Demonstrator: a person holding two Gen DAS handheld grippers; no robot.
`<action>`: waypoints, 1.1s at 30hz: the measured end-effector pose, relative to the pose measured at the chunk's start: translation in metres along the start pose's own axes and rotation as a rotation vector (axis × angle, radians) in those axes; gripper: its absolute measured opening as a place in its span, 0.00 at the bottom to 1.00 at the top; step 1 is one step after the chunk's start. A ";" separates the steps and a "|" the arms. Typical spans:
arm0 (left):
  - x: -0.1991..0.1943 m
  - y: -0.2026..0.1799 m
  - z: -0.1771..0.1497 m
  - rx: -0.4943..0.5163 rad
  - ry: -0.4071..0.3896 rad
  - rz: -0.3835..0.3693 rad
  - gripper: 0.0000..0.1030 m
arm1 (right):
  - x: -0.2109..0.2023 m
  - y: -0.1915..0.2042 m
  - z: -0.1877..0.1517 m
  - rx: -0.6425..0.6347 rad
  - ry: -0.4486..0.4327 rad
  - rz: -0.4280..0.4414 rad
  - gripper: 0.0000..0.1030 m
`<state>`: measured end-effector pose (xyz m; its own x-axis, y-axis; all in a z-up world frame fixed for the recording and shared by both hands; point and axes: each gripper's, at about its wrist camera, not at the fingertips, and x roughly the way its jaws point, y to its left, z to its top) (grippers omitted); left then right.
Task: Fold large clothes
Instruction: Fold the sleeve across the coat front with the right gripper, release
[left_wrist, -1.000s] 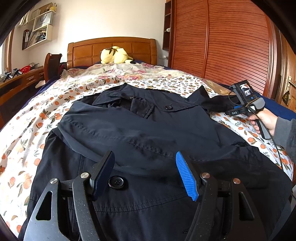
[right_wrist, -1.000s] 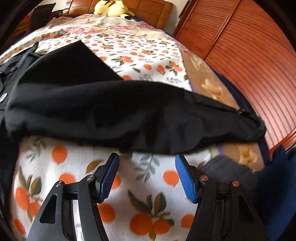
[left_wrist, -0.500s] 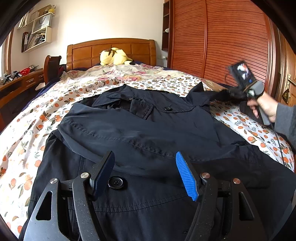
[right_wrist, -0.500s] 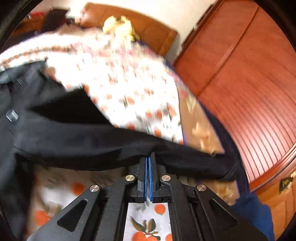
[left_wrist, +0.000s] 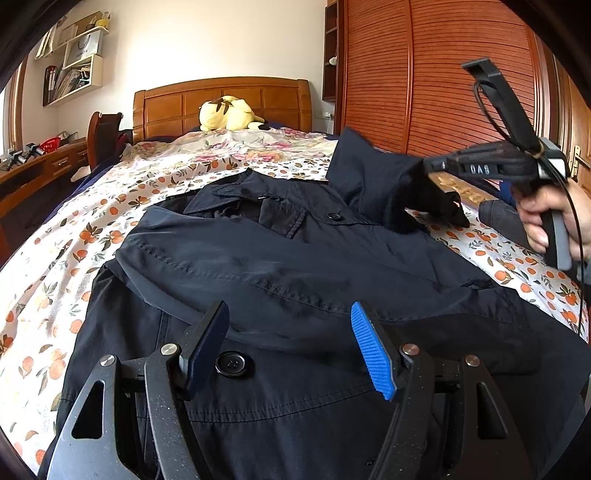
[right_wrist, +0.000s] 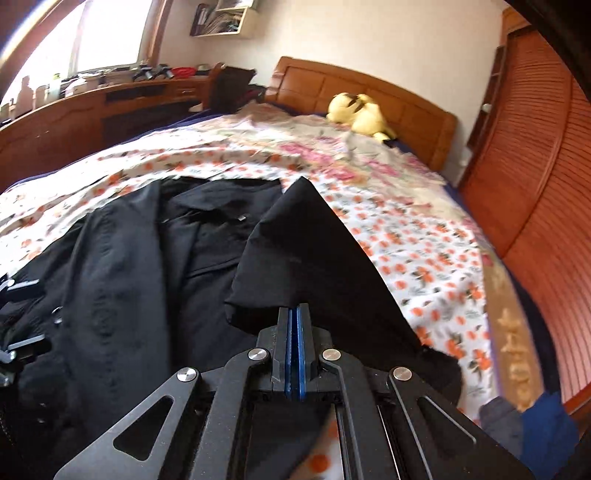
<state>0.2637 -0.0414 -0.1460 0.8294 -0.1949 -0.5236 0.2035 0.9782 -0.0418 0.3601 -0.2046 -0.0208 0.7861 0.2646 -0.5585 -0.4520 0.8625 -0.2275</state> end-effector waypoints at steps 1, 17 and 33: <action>0.000 0.000 0.000 -0.001 0.001 -0.001 0.68 | 0.000 0.000 -0.002 -0.001 0.010 0.012 0.01; 0.001 0.001 0.001 -0.004 0.005 -0.005 0.68 | -0.046 -0.041 0.011 0.048 -0.037 -0.064 0.62; 0.002 0.000 0.001 -0.004 0.006 -0.006 0.68 | 0.068 -0.132 -0.017 0.261 0.227 -0.237 0.64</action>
<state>0.2659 -0.0417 -0.1464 0.8250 -0.2000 -0.5286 0.2062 0.9773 -0.0481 0.4662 -0.3076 -0.0423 0.7294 -0.0311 -0.6833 -0.1247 0.9762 -0.1776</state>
